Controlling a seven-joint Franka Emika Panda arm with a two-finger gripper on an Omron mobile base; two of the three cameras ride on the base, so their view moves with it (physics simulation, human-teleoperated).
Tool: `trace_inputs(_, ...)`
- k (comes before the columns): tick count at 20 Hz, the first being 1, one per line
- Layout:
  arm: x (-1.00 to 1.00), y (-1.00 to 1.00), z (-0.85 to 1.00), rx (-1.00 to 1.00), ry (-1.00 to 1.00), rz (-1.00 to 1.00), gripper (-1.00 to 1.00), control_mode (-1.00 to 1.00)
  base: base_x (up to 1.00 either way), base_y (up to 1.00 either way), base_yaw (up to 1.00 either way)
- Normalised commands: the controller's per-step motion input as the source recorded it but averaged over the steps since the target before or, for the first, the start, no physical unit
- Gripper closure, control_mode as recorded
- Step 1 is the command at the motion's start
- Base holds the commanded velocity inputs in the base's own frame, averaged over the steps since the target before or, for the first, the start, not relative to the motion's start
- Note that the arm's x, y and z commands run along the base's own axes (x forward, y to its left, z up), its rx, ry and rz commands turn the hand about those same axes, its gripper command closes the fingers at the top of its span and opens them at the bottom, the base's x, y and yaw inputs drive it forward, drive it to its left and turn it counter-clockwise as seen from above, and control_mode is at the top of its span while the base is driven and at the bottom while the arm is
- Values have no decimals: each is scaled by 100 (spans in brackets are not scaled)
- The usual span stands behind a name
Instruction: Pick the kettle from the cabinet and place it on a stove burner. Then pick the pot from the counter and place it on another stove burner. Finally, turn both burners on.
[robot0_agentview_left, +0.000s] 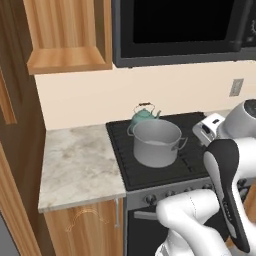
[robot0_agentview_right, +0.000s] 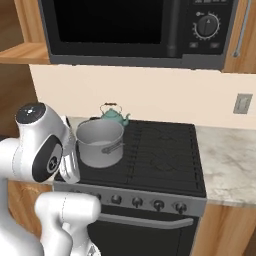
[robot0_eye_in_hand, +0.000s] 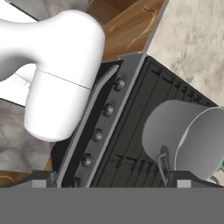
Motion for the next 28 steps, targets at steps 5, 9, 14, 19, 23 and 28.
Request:
trace_inputs(5, 0, 0, 0, 0, 0, 0, -100, 100, -1, -55, -8)
trace_inputs(9, 0, 0, 0, 0, 0, 0, -100, 100, 0, -50, -7)
trace_inputs(14, 0, 0, 0, 0, 0, 0, -100, 100, 0, -36, 0)
trace_inputs(19, 0, 0, 0, 0, 0, 0, -100, 100, 1, -42, 8)
trace_inputs(23, 0, 0, 0, 0, 0, 0, -100, 100, 0, -49, 12)
trace_inputs(28, 0, 0, 0, 0, 0, 0, -100, 100, 4, -34, 9)
